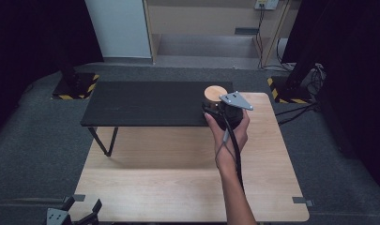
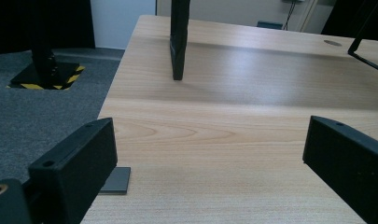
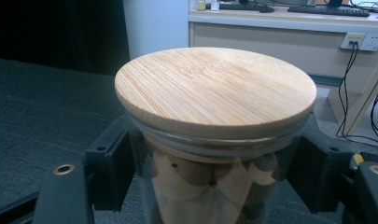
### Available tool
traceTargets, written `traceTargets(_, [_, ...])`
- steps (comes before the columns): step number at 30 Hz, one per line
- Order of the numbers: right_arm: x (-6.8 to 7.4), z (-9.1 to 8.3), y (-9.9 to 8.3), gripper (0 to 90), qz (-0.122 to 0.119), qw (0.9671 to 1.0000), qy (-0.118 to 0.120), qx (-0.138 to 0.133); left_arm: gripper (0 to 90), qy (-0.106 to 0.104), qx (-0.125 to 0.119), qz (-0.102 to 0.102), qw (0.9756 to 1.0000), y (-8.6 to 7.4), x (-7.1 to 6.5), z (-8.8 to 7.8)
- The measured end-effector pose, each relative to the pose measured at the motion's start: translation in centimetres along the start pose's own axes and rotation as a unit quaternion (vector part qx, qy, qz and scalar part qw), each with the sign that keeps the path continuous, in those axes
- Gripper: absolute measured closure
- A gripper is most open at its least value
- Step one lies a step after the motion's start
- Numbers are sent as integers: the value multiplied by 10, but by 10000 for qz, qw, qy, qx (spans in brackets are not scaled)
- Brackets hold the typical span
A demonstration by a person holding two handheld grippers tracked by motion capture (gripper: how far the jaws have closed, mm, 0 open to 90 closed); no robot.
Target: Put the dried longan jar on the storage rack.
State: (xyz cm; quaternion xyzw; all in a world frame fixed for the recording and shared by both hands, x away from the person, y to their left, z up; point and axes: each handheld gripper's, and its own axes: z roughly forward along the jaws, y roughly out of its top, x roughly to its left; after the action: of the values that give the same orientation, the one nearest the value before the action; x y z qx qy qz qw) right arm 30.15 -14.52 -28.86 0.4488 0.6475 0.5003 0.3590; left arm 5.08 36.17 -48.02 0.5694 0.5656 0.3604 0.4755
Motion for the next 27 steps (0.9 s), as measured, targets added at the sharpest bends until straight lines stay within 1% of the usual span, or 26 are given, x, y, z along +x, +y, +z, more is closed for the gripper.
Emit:
traceTargets(8, [-3,6,-1,258,-24,10000,-37,0,16,-11,-2,-19,10000,-1,1,0])
traceTargets(14, [-3,6,-5,248,-23,10000,-29,-77,17,-15,1,-27,10000,-1,1,-1])
traceTargets(16, [-3,6,-7,199,-27,9999,-41,-117,17,-16,-1,-22,10000,-1,1,-1])
traceTargets(18, [-4,8,-8,106,15,9999,-12,-123,17,-12,-3,-26,10000,-1,2,-1])
traceTargets(20, [-4,10,-9,37,5,9999,-37,-99,17,-12,-1,-25,10000,-1,2,-1])
traceTargets(24, [-1,11,-11,13,-49,9998,-104,-163,17,-7,-8,-28,10000,-1,2,-2])
traceTargets(27, [-1,11,-12,10,-22,9997,-130,-201,17,-4,-7,-31,10000,-1,2,-2])
